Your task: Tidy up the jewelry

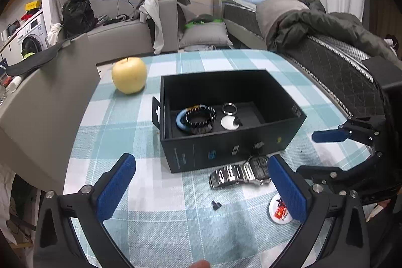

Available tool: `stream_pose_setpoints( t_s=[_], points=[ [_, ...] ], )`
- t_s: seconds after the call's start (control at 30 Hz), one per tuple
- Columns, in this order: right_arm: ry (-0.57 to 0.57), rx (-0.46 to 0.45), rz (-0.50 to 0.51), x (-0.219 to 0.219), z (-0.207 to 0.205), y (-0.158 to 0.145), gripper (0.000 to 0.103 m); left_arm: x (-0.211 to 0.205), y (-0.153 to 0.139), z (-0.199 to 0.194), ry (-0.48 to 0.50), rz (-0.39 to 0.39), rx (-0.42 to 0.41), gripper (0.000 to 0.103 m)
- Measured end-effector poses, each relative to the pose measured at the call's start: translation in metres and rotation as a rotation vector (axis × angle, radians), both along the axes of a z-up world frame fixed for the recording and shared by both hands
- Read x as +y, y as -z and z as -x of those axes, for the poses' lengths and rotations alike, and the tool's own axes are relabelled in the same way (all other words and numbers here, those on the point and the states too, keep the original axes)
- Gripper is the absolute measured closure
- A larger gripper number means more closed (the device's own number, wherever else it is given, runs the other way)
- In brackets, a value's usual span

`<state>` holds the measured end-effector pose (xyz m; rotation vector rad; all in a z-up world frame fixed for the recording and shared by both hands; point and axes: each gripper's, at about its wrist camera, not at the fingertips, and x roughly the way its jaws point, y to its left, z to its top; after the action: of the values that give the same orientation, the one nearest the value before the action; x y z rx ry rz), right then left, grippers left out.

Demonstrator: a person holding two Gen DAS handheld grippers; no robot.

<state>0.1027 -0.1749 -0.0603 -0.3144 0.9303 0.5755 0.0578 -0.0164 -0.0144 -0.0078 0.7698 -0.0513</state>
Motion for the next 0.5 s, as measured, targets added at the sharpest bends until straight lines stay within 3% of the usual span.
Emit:
stream_pose_setpoints(
  t_s=[0.1, 0.4, 0.5],
  points=[
    [-0.018, 0.022, 0.022, 0.004, 0.001, 0.008, 0.061, -0.001, 0.004, 0.001, 0.003, -0.009, 0.02, 0.001],
    [-0.077, 0.049, 0.009, 0.015, 0.007, 0.01, 0.063, 0.002, 0.005, 0.002, -0.006, 0.006, 0.033, 0.001],
    [-0.078, 0.059, 0.015, 0.018, 0.007, 0.012, 0.068, 0.005, 0.006, 0.001, -0.012, 0.015, 0.043, 0.001]
  ],
)
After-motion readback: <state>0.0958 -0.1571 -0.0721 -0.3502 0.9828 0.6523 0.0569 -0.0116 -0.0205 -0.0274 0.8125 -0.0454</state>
